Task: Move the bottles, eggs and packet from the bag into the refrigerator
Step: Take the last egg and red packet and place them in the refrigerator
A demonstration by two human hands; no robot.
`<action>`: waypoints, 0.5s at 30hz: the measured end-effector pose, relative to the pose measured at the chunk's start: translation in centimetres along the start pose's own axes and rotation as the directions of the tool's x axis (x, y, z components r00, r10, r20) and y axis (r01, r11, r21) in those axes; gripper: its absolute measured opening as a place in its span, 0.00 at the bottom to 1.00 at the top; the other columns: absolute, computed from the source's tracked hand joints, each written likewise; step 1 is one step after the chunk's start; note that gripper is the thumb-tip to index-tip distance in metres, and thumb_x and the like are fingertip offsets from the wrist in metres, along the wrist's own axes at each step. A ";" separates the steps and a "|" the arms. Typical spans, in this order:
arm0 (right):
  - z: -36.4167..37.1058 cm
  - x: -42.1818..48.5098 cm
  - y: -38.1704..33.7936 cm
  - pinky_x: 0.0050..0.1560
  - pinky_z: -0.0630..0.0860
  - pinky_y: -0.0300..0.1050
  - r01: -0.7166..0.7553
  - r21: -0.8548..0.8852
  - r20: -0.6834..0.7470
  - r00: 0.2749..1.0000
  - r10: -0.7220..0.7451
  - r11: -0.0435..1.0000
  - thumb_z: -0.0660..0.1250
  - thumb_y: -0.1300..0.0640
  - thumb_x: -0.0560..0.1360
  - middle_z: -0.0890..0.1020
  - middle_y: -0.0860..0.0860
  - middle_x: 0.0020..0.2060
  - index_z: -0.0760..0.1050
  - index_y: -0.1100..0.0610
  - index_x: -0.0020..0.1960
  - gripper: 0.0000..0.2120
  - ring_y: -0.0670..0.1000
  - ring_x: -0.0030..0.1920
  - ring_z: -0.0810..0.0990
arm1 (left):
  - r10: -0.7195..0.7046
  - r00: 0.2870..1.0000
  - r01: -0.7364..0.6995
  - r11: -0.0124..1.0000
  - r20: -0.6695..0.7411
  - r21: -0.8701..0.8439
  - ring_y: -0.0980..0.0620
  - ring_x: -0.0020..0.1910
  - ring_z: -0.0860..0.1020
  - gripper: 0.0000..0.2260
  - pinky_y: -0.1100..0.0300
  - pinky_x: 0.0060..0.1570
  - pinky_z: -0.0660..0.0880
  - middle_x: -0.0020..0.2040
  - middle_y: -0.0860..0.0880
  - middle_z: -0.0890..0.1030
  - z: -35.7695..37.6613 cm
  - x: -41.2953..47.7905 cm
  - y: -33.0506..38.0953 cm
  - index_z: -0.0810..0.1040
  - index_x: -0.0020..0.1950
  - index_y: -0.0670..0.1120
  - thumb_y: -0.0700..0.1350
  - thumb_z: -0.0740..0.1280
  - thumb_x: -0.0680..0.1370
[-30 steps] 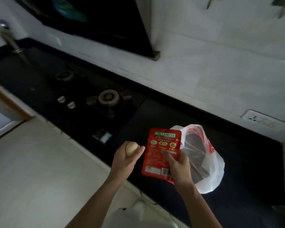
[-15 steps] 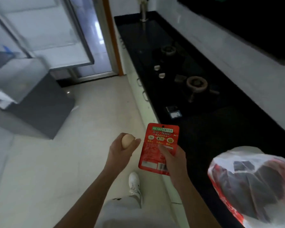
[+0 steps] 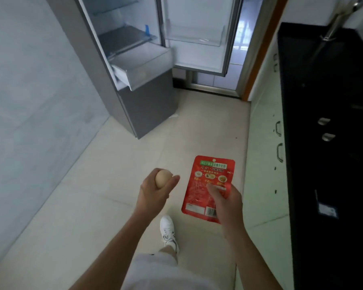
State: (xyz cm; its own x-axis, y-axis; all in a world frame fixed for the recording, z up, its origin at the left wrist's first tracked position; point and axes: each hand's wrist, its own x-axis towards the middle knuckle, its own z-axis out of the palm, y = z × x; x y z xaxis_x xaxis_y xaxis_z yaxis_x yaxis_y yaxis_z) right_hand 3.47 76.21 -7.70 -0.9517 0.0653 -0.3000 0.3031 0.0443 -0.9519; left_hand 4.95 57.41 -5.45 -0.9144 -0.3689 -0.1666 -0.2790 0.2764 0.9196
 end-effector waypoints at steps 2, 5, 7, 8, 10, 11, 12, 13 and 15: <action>2.2 2.4 -0.7 0.48 0.84 0.51 0.015 -0.029 0.023 1.000 -0.014 0.999 0.71 0.52 0.77 0.86 0.46 0.47 0.78 0.47 0.53 0.06 0.48 0.44 0.87 | -0.018 1.000 0.018 1.000 -0.022 -0.003 0.57 0.29 0.77 0.10 0.61 0.31 0.78 0.39 0.45 0.81 -0.9 2.7 -0.2 0.77 0.47 0.48 0.54 0.72 0.75; 5.3 6.6 -2.5 0.45 0.84 0.44 0.047 -0.083 0.047 0.998 -0.043 0.995 0.70 0.51 0.77 0.85 0.43 0.45 0.76 0.44 0.50 0.04 0.46 0.44 0.86 | -0.025 0.999 0.026 1.000 -0.039 0.003 0.56 0.29 0.77 0.11 0.60 0.31 0.78 0.39 0.45 0.81 -2.2 7.8 0.0 0.77 0.48 0.48 0.54 0.72 0.75; 7.4 9.7 -4.0 0.41 0.82 0.39 0.052 -0.092 0.045 0.998 -0.048 0.994 0.70 0.51 0.77 0.85 0.41 0.44 0.76 0.43 0.49 0.04 0.45 0.42 0.86 | -0.023 0.999 0.022 1.000 -0.042 -0.010 0.55 0.29 0.77 0.11 0.60 0.31 0.78 0.38 0.43 0.81 -3.1 11.4 0.5 0.77 0.47 0.46 0.53 0.72 0.76; 8.4 11.2 -4.8 0.40 0.81 0.38 0.052 -0.091 0.042 0.998 -0.049 0.995 0.70 0.51 0.77 0.84 0.41 0.44 0.76 0.43 0.49 0.05 0.44 0.42 0.86 | -0.020 0.999 0.019 1.000 -0.041 -0.013 0.55 0.29 0.77 0.11 0.61 0.31 0.77 0.38 0.43 0.81 -3.5 13.3 0.8 0.77 0.47 0.46 0.53 0.72 0.76; 10.5 14.2 -6.2 0.40 0.80 0.36 0.057 -0.099 0.039 0.998 -0.053 0.993 0.70 0.50 0.76 0.84 0.40 0.44 0.75 0.43 0.49 0.05 0.44 0.41 0.86 | -0.017 0.999 0.016 1.000 -0.042 -0.011 0.55 0.29 0.77 0.11 0.63 0.30 0.76 0.38 0.43 0.81 -4.3 16.8 1.4 0.77 0.47 0.46 0.53 0.71 0.76; 11.6 15.6 -7.0 0.40 0.79 0.36 0.059 -0.108 0.041 0.998 -0.055 0.992 0.70 0.50 0.76 0.83 0.40 0.45 0.75 0.42 0.49 0.05 0.44 0.42 0.85 | -0.016 0.999 0.015 1.000 -0.044 -0.013 0.55 0.30 0.77 0.12 0.64 0.30 0.76 0.38 0.43 0.81 -4.7 18.4 1.7 0.77 0.48 0.46 0.54 0.71 0.76; 12.7 17.0 -7.6 0.40 0.79 0.36 0.062 -0.110 0.042 0.997 -0.057 0.992 0.70 0.49 0.76 0.83 0.40 0.45 0.74 0.42 0.49 0.05 0.43 0.42 0.85 | -0.013 0.999 0.013 1.000 -0.045 -0.013 0.55 0.30 0.77 0.12 0.65 0.30 0.75 0.39 0.44 0.81 -5.2 20.0 1.9 0.77 0.48 0.46 0.54 0.71 0.76; 13.7 18.4 -8.2 0.40 0.79 0.35 0.064 -0.110 0.043 0.997 -0.060 0.992 0.70 0.49 0.76 0.83 0.40 0.46 0.74 0.42 0.49 0.05 0.43 0.43 0.85 | -0.014 0.999 0.014 1.000 -0.045 -0.010 0.55 0.30 0.77 0.12 0.65 0.30 0.75 0.39 0.44 0.81 -5.6 21.5 2.1 0.77 0.48 0.46 0.54 0.71 0.76; 15.7 20.7 -9.4 0.38 0.77 0.33 0.069 -0.113 0.052 0.997 -0.064 0.991 0.70 0.50 0.77 0.83 0.39 0.45 0.74 0.42 0.48 0.05 0.43 0.42 0.85 | -0.014 0.999 0.014 1.000 -0.047 -0.009 0.54 0.31 0.77 0.12 0.65 0.30 0.75 0.40 0.44 0.81 -6.5 24.1 2.5 0.76 0.49 0.46 0.54 0.71 0.76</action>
State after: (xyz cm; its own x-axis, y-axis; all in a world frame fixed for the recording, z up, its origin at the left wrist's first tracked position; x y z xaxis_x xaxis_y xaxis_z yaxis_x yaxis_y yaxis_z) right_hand -19.87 61.54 -5.96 -0.9703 0.0102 -0.2415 0.2400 0.1609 -0.9573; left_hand -15.94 43.46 -4.89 -0.8955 -0.4143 -0.1626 -0.2890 0.2635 0.9203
